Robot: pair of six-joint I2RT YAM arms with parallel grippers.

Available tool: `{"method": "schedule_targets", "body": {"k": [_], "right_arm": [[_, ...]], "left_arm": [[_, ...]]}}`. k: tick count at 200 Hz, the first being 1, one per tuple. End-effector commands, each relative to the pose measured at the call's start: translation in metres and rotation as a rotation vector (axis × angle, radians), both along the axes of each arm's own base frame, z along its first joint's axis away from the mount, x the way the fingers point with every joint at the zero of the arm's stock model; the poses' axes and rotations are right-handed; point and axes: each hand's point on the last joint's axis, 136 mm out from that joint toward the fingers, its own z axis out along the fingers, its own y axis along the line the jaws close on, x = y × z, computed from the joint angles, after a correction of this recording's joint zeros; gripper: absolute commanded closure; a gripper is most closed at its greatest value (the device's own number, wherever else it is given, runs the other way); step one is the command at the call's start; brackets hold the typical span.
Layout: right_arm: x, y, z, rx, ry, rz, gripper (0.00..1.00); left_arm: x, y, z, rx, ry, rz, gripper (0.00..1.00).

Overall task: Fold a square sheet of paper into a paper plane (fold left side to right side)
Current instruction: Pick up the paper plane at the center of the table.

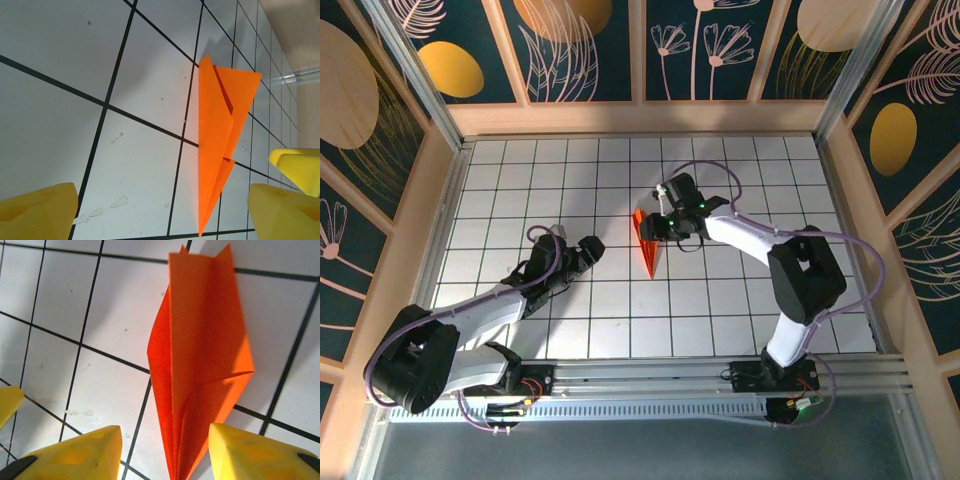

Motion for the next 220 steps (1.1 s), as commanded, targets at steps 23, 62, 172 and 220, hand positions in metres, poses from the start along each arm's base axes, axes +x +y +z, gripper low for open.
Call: {"method": "schedule_targets", "body": {"k": [23, 62, 172, 220], "right_arm": [[-0.006, 0.001, -0.025, -0.096, 0.059, 0.021, 0.51], [-0.008, 0.005, -0.034, -0.109, 0.084, 0.032, 0.55], [-0.009, 0.005, -0.045, -0.137, 0.106, 0.029, 0.68], [-0.011, 0.003, -0.051, -0.159, 0.111, 0.021, 0.73]], "left_arm": [[0.005, 0.004, 0.011, 0.003, -0.041, 0.015, 0.12], [0.005, 0.004, 0.01, 0.006, -0.04, 0.016, 0.12], [0.005, 0.005, 0.009, 0.008, -0.038, 0.015, 0.11], [0.004, 0.006, 0.011, 0.007, -0.042, 0.019, 0.11]]}}
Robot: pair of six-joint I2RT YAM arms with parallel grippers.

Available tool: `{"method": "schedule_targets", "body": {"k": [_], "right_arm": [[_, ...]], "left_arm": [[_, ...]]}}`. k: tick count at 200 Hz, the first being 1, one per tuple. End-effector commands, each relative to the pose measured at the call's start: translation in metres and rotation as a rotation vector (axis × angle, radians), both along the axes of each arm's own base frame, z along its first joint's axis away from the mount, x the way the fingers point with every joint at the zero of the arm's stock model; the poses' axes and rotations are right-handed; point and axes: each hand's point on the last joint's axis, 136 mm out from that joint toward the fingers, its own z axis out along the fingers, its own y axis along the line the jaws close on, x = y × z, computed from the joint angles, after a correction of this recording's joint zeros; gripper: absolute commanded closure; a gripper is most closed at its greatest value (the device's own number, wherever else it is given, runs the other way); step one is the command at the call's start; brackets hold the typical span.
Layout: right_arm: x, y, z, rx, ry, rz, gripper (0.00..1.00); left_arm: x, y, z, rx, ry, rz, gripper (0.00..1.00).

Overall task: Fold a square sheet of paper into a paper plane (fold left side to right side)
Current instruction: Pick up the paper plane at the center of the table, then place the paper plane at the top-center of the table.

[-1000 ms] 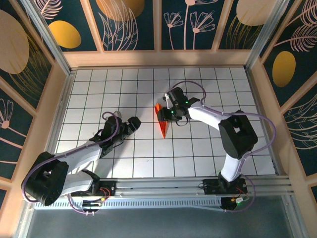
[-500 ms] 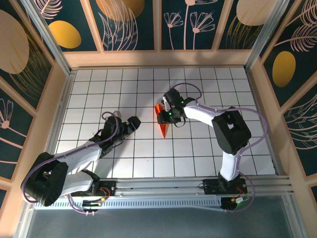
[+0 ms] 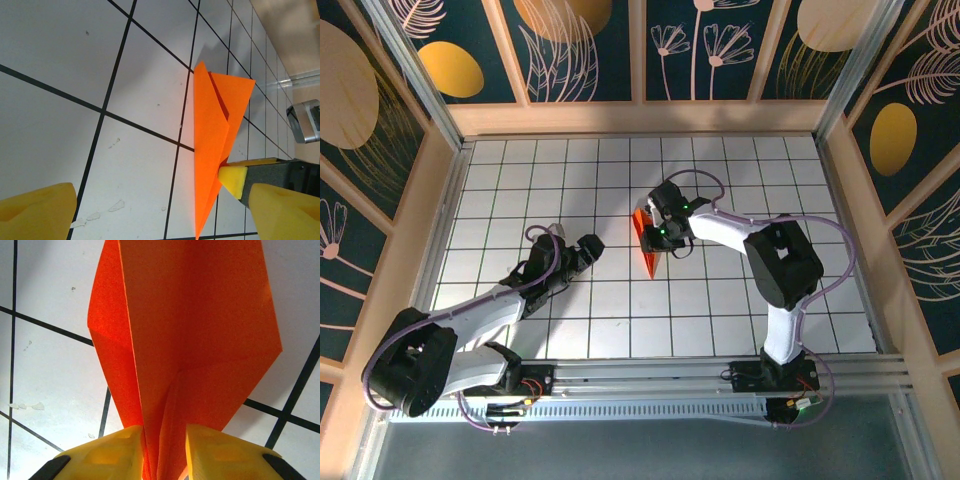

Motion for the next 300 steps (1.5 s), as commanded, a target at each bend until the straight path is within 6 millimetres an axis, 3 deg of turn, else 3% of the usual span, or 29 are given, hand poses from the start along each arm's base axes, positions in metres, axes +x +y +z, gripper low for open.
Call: {"method": "schedule_targets", "body": {"k": [1, 147, 192, 236, 300], "right_arm": [[0.001, 0.001, -0.002, -0.034, -0.005, 0.003, 0.73], [-0.001, 0.005, -0.028, -0.114, 0.01, -0.036, 0.82], [0.011, 0.005, -0.003, -0.098, -0.04, -0.075, 0.96], [0.05, -0.021, 0.026, -0.177, -0.085, -0.169, 1.0], [0.119, -0.062, 0.03, -0.4, -0.104, -0.292, 1.0]], "left_arm": [[0.002, 0.004, 0.005, 0.007, -0.022, 0.008, 0.11], [-0.002, 0.007, 0.004, 0.008, -0.019, 0.014, 0.1], [-0.003, 0.013, 0.011, 0.048, -0.029, 0.023, 0.1], [-0.009, 0.027, 0.02, 0.142, -0.047, 0.023, 0.09], [-0.029, 0.046, 0.029, 0.227, -0.06, 0.013, 0.07]]}}
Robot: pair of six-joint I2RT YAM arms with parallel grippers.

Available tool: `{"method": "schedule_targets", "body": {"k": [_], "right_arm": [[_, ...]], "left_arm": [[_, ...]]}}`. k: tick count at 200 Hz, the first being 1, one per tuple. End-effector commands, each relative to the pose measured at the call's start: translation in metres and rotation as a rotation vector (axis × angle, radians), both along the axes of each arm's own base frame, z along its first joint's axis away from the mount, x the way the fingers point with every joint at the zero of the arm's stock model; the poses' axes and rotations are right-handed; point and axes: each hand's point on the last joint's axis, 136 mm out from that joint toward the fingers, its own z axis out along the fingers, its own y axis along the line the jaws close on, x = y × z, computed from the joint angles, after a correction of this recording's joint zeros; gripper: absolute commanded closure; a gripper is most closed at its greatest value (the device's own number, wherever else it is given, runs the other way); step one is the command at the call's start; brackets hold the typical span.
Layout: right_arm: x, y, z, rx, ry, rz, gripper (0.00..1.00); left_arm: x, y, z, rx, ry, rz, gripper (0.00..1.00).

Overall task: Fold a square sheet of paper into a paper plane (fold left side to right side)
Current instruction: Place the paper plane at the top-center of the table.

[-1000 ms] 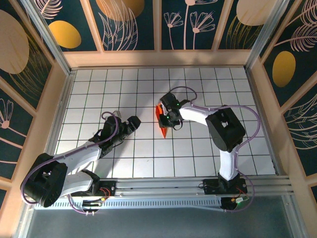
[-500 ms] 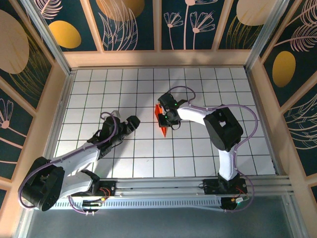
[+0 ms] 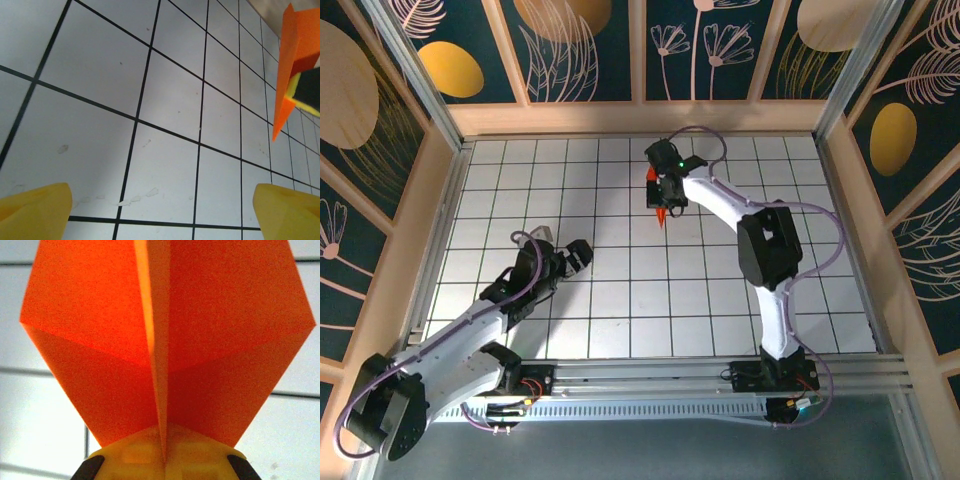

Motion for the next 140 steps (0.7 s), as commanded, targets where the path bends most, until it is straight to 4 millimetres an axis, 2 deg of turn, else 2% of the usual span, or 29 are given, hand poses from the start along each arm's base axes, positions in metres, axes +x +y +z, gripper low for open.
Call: {"method": "schedule_targets", "body": {"k": [1, 21, 25, 53, 140], "right_arm": [[0.0, -0.032, -0.018, -0.18, 0.076, -0.047, 1.0], [0.006, -0.028, -0.021, -0.193, 0.091, -0.035, 1.0], [0.014, -0.04, -0.021, -0.191, 0.097, -0.061, 1.0], [0.022, -0.046, -0.027, -0.192, 0.11, -0.068, 1.0], [0.022, -0.055, -0.061, -0.204, 0.181, -0.058, 1.0]], "left_arm": [[-0.006, 0.011, 0.005, 0.057, 0.004, 0.004, 0.07], [-0.011, 0.014, 0.004, 0.042, 0.0, 0.013, 0.07], [-0.012, 0.014, 0.005, 0.037, -0.002, 0.016, 0.07], [-0.014, 0.016, 0.002, 0.023, -0.003, 0.025, 0.07], [-0.014, 0.012, -0.003, 0.027, 0.021, 0.008, 0.06]]}}
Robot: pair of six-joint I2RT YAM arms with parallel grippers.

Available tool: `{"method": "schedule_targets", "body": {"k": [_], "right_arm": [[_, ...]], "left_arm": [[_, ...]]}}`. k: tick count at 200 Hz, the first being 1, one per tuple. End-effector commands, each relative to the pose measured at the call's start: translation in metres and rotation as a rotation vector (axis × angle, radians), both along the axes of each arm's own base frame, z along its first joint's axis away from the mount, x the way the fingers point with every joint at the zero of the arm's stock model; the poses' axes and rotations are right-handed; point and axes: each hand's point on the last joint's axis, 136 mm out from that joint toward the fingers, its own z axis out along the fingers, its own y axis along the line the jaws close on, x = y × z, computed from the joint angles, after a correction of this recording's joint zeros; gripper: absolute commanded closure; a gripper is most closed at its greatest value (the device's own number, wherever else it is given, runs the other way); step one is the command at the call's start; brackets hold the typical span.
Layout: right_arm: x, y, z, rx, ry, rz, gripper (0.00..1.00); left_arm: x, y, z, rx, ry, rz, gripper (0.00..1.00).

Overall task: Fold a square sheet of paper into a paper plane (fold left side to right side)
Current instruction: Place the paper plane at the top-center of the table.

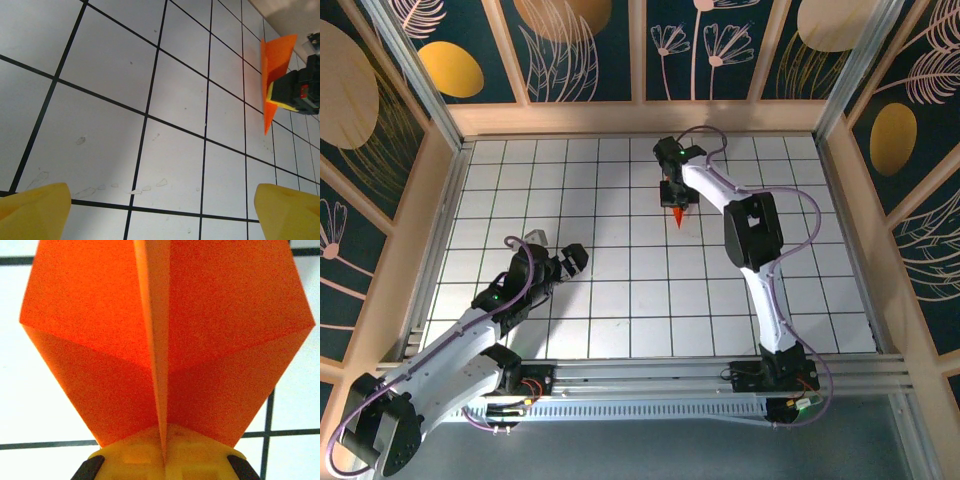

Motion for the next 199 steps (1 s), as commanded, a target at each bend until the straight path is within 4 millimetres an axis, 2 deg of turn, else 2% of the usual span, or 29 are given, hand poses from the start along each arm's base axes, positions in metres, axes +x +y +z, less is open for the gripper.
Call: {"method": "schedule_targets", "body": {"k": [1, 128, 199], "right_arm": [[-0.001, -0.005, -0.006, -0.022, 0.029, 0.011, 1.0], [-0.004, -0.005, -0.021, 0.011, 0.045, 0.01, 1.0], [-0.006, -0.006, -0.025, 0.014, 0.042, 0.011, 0.86]], "left_arm": [[-0.003, 0.003, -0.007, 0.008, 0.024, 0.003, 0.06], [-0.004, 0.001, -0.013, 0.002, 0.044, 0.002, 0.05], [-0.002, 0.0, -0.013, 0.0, 0.044, 0.002, 0.05]]}}
